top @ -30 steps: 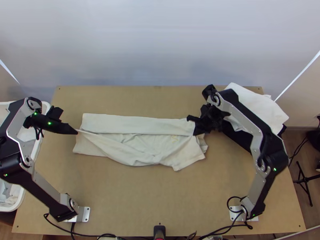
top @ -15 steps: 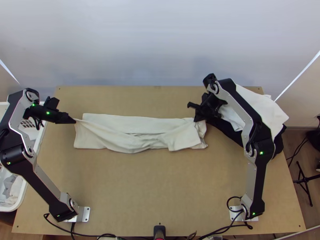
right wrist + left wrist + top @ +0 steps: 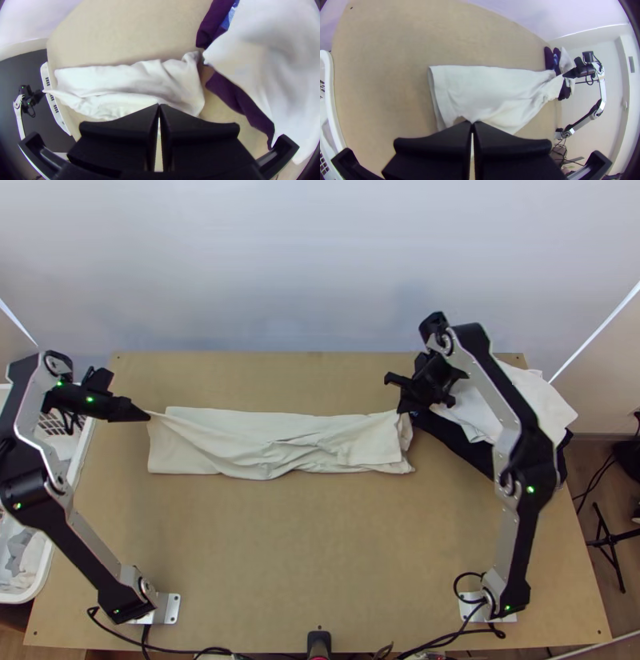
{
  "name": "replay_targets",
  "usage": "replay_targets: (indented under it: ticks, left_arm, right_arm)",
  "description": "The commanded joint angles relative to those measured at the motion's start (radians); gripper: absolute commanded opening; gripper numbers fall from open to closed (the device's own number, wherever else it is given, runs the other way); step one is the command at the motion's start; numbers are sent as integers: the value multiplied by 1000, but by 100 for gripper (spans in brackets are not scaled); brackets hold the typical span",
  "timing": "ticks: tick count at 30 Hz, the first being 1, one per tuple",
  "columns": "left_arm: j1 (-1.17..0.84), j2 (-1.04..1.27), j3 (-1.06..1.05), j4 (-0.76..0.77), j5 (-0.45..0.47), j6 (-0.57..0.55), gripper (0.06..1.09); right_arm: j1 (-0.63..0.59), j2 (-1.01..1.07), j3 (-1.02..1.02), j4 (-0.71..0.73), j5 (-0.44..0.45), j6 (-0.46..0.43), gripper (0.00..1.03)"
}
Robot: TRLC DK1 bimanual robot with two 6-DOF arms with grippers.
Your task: Fold the t-shirt
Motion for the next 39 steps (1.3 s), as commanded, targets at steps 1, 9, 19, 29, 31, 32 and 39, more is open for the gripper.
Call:
replay_targets:
  ticks: [1,9,19,29,31,32,39]
  left_arm:
    - [-5,-168,-94,-65,49,57,9]
    - [26,-293,-197,-68,92,97,9]
    - [115,-204,-196,-36,73,100,9]
    - [150,-171,-209,6,41,100,9]
    - [150,-165,-203,14,37,100,9]
    - [150,-159,-199,14,37,100,9]
    - [125,-101,-144,55,29,65,9]
  right_arm:
    - [42,-179,-96,-41,-14,-25,3]
    - [22,-293,-209,-30,-14,-22,3]
    - [-27,-310,-274,7,-7,-25,3]
    - [-54,-311,-308,54,6,-25,3]
    - [-50,-302,-305,70,6,-24,3]
    - [-50,-293,-301,76,6,-24,3]
    - [-31,-198,-212,83,8,-10,3]
